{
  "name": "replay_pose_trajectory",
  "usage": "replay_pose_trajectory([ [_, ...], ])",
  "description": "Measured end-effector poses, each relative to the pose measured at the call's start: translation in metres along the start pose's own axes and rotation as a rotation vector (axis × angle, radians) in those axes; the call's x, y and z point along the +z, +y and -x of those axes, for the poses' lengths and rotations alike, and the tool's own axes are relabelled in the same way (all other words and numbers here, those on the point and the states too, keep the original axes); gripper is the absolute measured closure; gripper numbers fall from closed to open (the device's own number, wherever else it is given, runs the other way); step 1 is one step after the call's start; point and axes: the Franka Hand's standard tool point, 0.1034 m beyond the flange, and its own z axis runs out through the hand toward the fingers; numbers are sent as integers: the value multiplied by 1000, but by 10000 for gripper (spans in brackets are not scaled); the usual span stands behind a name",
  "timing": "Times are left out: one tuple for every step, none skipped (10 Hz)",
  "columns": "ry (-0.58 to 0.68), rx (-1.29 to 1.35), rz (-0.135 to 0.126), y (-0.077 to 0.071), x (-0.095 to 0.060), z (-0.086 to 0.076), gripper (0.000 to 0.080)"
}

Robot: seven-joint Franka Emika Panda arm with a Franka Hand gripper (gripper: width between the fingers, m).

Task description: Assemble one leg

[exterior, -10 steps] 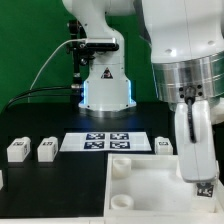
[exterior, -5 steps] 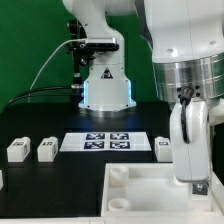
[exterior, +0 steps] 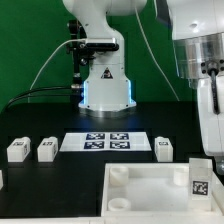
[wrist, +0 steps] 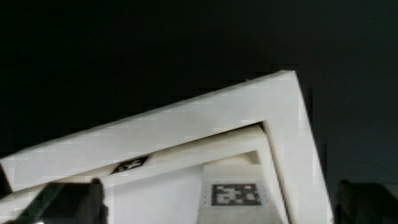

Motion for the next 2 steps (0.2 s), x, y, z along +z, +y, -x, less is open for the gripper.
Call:
replay_pose_trajectory([
  [0, 0, 1, 0, 0, 0, 150],
  [0, -1, 1, 0, 1, 0, 150],
])
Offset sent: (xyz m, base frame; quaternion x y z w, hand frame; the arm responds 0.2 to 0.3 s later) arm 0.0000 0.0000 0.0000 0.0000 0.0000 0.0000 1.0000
